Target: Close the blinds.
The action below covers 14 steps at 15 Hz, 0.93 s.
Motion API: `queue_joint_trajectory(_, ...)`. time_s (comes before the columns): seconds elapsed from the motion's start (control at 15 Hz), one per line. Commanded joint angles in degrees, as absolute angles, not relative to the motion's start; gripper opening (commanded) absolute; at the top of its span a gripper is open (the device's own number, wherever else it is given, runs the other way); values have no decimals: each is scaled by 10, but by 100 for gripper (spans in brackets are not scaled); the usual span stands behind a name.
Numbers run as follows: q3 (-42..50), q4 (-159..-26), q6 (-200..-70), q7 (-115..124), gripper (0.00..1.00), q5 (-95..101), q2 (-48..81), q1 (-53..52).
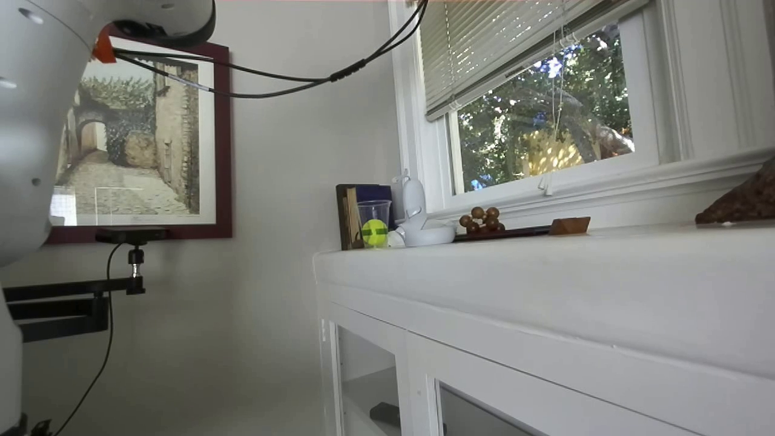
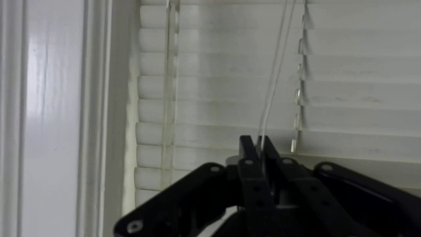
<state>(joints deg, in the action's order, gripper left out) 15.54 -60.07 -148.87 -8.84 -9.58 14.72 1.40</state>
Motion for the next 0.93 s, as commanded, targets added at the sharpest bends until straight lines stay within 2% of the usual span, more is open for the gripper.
queue_joint_trajectory(0.0, 164, -568, -1429, -75, 40, -67, 149, 4)
queue_joint_trajectory(0.53, 157, -560, -1190, -92, 96, 10, 82, -29)
queue_joint_trajectory(0.6, 155, -563, -1167, -95, 100, 10, 74, -32)
queue_joint_trajectory(0.87, 152, -575, -1098, -101, 100, 6, 52, -39)
